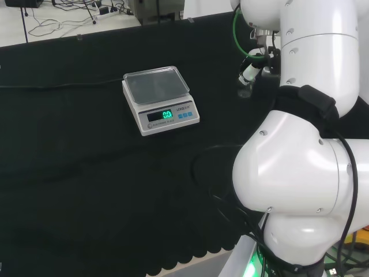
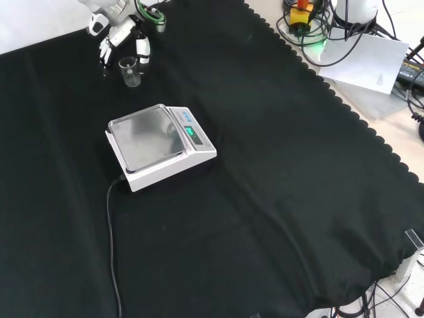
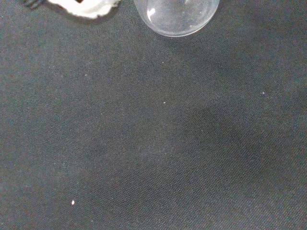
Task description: Pick up the beaker.
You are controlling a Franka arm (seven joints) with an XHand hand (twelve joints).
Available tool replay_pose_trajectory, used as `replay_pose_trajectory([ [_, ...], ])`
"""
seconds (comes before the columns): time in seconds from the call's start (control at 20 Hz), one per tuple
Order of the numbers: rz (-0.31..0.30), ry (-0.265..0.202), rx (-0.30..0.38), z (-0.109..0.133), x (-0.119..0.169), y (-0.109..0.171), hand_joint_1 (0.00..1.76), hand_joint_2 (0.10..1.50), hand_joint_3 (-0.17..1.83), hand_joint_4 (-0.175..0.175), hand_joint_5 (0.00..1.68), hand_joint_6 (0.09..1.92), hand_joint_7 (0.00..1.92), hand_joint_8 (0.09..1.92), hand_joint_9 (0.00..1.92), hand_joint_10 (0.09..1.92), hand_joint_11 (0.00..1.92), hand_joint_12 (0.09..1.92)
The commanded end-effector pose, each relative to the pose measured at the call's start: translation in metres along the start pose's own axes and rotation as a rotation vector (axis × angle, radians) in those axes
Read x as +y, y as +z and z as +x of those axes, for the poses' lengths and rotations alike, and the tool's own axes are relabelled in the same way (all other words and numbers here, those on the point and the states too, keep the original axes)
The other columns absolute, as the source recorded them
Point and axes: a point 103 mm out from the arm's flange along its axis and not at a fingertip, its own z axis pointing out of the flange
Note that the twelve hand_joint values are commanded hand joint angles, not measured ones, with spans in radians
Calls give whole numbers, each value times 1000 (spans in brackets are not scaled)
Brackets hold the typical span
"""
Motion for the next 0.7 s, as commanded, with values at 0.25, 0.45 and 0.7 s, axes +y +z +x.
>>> replay_pose_trajectory([
  [0.25, -30, -16, 3, 1, 1, 0, 980, 698, 594, -49, 630, 276, 313, 657, 547, 726, 451, 1314],
  [0.45, -46, -18, -7, 4, -4, -9, 1000, 705, 665, -68, 587, 627, 389, 685, 675, 686, 538, 1266],
  [0.7, -62, -30, -17, 9, -9, -19, 1075, 768, 690, -135, 715, 777, 539, 723, 923, 617, 850, 1078],
])
